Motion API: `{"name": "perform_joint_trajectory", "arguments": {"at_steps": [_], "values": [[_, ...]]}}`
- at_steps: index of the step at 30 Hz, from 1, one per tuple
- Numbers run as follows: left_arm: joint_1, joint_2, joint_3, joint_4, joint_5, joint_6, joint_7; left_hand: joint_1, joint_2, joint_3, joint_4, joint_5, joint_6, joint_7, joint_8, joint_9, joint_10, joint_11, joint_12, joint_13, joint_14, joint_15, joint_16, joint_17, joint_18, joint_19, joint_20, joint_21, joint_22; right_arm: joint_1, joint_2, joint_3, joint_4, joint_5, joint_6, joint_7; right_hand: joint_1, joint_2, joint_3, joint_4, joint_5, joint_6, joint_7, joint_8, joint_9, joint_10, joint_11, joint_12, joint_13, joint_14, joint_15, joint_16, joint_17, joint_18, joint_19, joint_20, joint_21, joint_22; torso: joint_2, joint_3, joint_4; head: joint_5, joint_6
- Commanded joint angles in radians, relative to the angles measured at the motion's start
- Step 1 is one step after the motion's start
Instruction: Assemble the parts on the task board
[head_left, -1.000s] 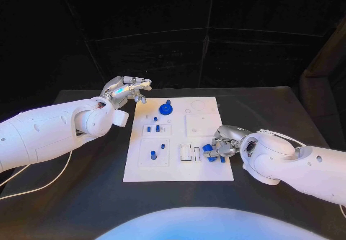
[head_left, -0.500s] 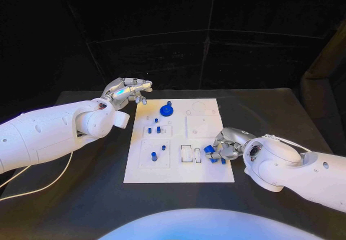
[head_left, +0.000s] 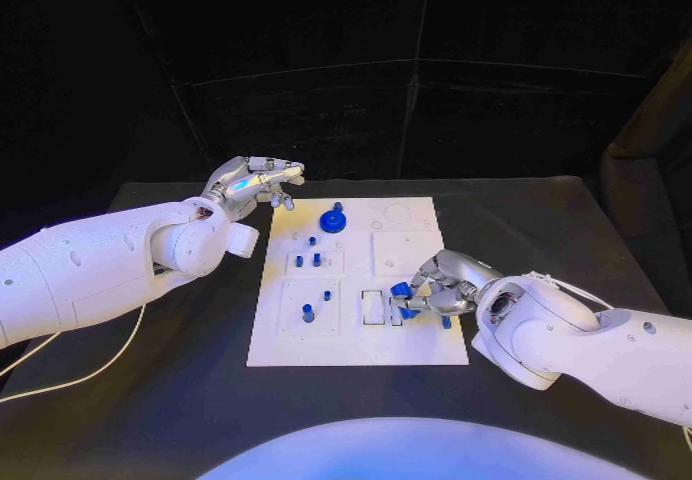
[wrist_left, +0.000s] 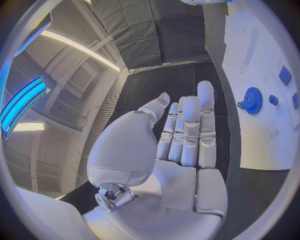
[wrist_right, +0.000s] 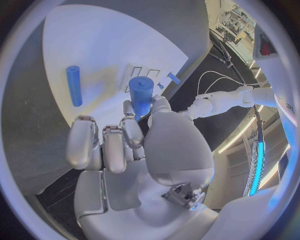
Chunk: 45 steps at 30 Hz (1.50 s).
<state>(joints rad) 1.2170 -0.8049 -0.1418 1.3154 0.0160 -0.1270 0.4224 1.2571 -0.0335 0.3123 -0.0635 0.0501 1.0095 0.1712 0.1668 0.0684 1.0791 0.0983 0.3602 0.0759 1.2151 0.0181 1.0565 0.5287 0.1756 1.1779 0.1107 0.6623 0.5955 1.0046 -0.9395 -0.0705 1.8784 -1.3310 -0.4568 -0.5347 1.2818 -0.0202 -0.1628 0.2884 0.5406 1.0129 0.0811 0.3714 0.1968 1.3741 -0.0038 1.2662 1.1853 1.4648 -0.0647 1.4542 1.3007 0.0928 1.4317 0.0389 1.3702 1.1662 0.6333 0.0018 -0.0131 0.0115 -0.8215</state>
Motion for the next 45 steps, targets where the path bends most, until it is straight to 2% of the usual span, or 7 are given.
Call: {"name": "perform_joint_trajectory", "arguments": {"at_steps": [1,13,23,27,31,36,45], "values": [[0.001,0.002,0.001,0.002,0.003,0.015,0.004,0.003,0.003,-0.007,-0.001,-0.002,0.001,0.0,0.003,0.001,-0.008,-0.001,0.006,0.001,-0.007,-0.002,-0.006,-0.002,0.007,0.002,0.007,-0.004,-0.001,0.002,0.021,0.001,-0.009,0.06,0.008,0.016,-0.006,0.01,-0.008,0.002,0.007,0.009,-0.006,0.003,0.003,0.008,-0.001,-0.007,0.0,0.06,-0.009,0.005,0.002,-0.017,0.002,-0.004,0.006,0.002,0.0,-0.0013,-0.0005,0.003,-0.002],[0.001,0.003,0.0,0.004,0.003,0.016,0.005,0.003,0.003,-0.007,-0.001,-0.002,0.001,0.0,0.003,0.001,-0.008,-0.001,0.006,0.001,-0.007,-0.002,-0.006,-0.002,0.007,0.002,0.007,-0.004,-0.001,0.002,0.101,0.001,-0.053,0.037,0.068,-0.043,-0.04,0.027,-0.029,0.002,-0.02,0.053,-0.024,0.013,0.024,0.022,-0.015,-0.015,0.005,0.059,-0.02,0.002,0.0,-0.016,0.001,-0.013,0.002,-0.004,-0.001,-0.0004,-0.0006,0.006,-0.007],[0.001,0.004,0.0,0.005,0.003,0.033,0.011,0.004,0.003,-0.009,-0.002,-0.002,0.002,-0.001,0.004,0.001,-0.009,-0.002,0.007,0.001,-0.008,-0.002,-0.006,-0.003,0.007,0.002,0.007,-0.005,-0.002,0.002,0.135,0.001,-0.085,-0.022,0.044,-0.063,-0.075,0.038,-0.062,0.001,-0.174,0.056,-0.026,0.005,0.042,0.028,-0.017,-0.029,0.006,0.059,-0.023,0.0,0.001,-0.016,0.003,-0.017,0.002,-0.001,0.0,0.0002,-0.0016,0.011,-0.006],[0.001,0.003,0.0,0.006,0.003,0.034,0.01,0.004,0.003,-0.009,-0.002,-0.002,0.002,-0.001,0.004,0.001,-0.009,-0.002,0.007,0.001,-0.008,-0.002,-0.006,-0.003,0.007,0.002,0.007,-0.005,-0.002,0.002,0.141,0.001,-0.091,-0.046,0.024,-0.07,-0.149,0.027,-0.101,-0.01,-0.358,0.054,-0.024,0.0,0.051,0.02,-0.017,-0.05,-0.009,0.057,-0.02,-0.005,-0.008,-0.016,0.002,-0.018,-0.001,-0.003,-0.001,0.0007,-0.0019,0.011,-0.006],[0.001,0.003,0.0,0.006,0.003,0.034,0.01,0.004,0.003,-0.009,-0.002,-0.002,0.002,-0.001,0.004,0.001,-0.009,-0.002,0.007,0.001,-0.008,-0.002,-0.006,-0.003,0.007,0.002,0.007,-0.005,-0.002,0.002,0.142,0.001,-0.093,-0.07,0.005,-0.074,-0.246,-0.059,-0.06,0.012,-0.461,0.044,-0.021,-0.007,0.064,-0.001,-0.011,-0.097,-0.045,0.053,-0.019,-0.016,-0.024,-0.015,-0.002,-0.013,-0.006,-0.01,-0.001,0.001,-0.0026,0.01,-0.006],[0.001,0.002,0.0,0.006,0.003,0.034,0.01,0.004,0.003,-0.009,-0.002,-0.002,0.002,-0.001,0.004,0.001,-0.009,-0.002,0.007,0.001,-0.008,-0.002,-0.006,-0.003,0.007,0.002,0.007,-0.005,-0.002,0.002,0.141,0.001,-0.092,-0.082,-0.003,-0.073,-0.286,-0.103,-0.025,0.009,-0.48,0.037,-0.018,-0.012,0.072,-0.011,-0.009,-0.122,-0.063,0.053,-0.017,-0.019,-0.027,-0.014,-0.005,-0.012,-0.01,-0.014,-0.001,0.0015,-0.003,0.007,-0.007],[0.001,0.001,0.0,0.007,0.003,0.033,0.009,0.004,0.003,-0.009,-0.002,-0.002,0.002,-0.001,0.004,0.001,-0.009,-0.002,0.007,0.001,-0.008,-0.002,-0.006,-0.003,0.007,0.002,0.007,-0.005,-0.002,0.002,0.133,0.001,-0.076,-0.086,0.05,-0.045,-0.093,-0.056,0.034,-0.036,-0.362,0.038,-0.019,-0.014,0.093,-0.004,-0.01,-0.125,-0.052,0.056,-0.017,-0.017,-0.016,-0.016,0.0,-0.012,-0.003,0.001,-0.001,0.0025,0.0017,0.001,-0.013]]}}
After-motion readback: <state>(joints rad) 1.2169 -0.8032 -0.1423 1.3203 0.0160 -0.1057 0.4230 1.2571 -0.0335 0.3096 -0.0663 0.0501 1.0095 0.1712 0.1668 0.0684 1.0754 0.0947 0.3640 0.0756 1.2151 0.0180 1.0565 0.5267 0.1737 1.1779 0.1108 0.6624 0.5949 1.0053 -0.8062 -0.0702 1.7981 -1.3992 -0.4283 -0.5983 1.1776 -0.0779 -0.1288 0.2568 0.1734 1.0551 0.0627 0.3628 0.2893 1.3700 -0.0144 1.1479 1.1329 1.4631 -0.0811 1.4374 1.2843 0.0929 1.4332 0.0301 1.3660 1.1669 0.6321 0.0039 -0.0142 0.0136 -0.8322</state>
